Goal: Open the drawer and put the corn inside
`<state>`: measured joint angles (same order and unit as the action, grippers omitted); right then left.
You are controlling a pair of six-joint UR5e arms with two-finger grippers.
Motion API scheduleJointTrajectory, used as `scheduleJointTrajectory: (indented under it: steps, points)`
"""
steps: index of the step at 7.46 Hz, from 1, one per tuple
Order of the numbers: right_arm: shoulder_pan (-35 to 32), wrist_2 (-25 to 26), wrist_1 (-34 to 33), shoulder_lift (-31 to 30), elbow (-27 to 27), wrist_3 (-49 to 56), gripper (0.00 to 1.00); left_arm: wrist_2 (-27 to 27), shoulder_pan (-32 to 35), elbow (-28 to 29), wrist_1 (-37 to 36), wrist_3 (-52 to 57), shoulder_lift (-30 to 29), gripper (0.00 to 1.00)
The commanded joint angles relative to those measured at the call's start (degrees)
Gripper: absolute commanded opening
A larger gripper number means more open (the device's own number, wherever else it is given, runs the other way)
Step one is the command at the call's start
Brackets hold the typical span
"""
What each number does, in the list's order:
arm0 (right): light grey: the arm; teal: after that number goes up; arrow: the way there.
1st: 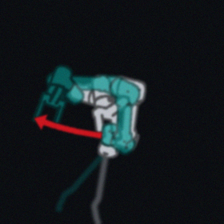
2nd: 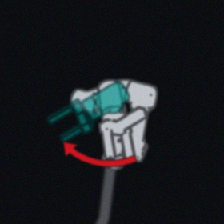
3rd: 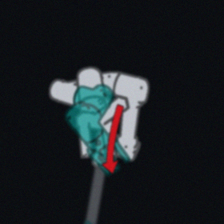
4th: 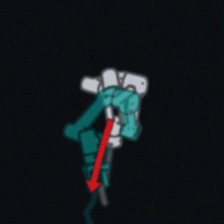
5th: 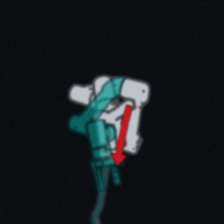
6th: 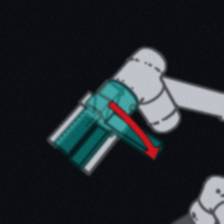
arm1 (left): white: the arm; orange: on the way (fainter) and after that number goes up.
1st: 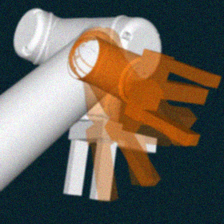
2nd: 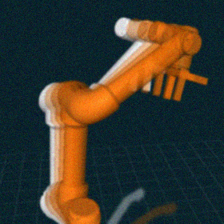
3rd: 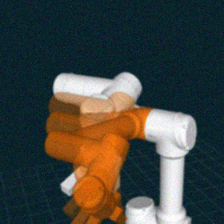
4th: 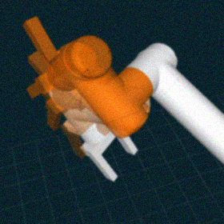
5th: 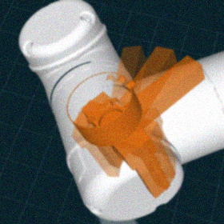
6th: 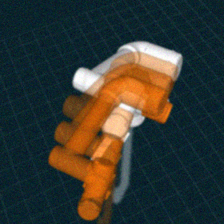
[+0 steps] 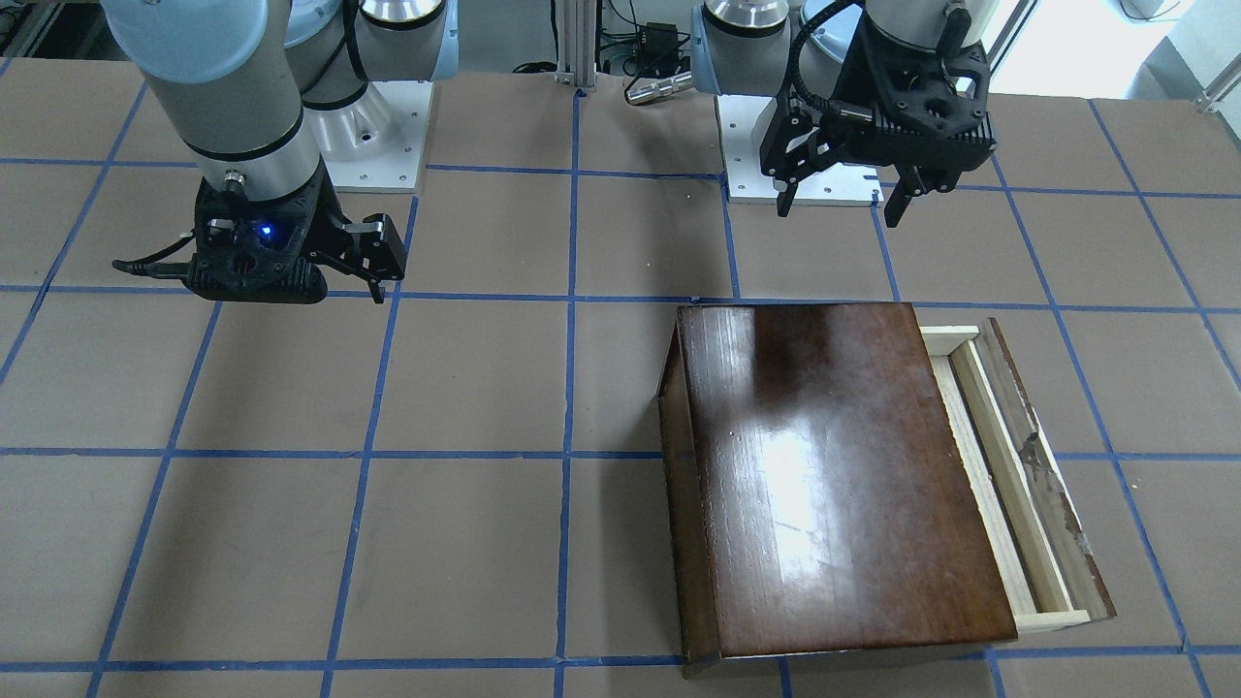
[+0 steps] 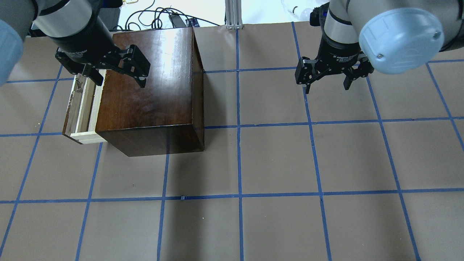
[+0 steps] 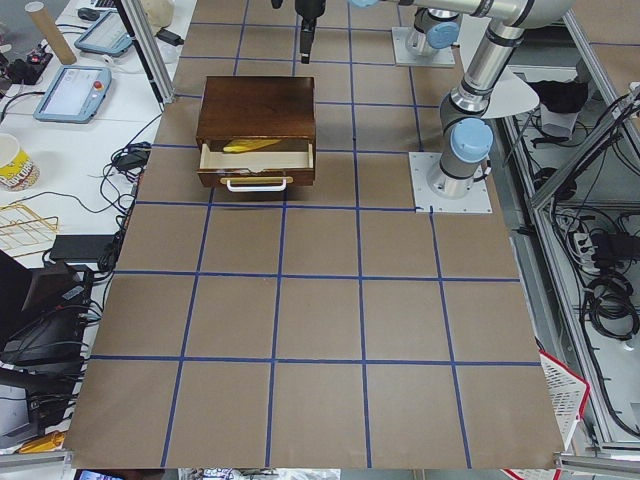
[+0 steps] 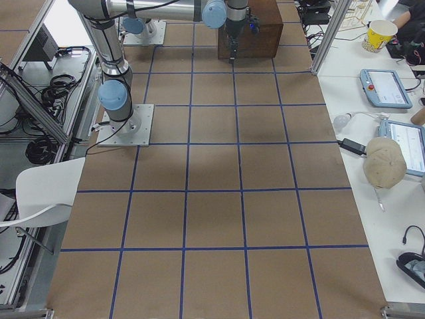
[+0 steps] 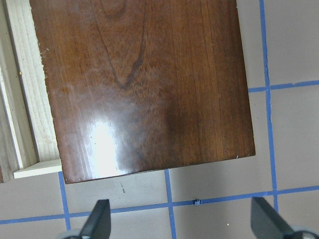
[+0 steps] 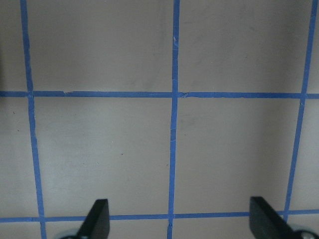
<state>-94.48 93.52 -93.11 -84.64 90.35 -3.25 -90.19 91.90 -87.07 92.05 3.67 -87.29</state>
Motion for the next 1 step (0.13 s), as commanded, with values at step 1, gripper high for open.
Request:
scheduleJointTrajectory:
  steps: [1]
  points:
    - [0.0,0.0,0.0,0.0,0.0,0.0,1.0,-0.2,0.0,0.1,0.0,0.0,0.0,1.0]
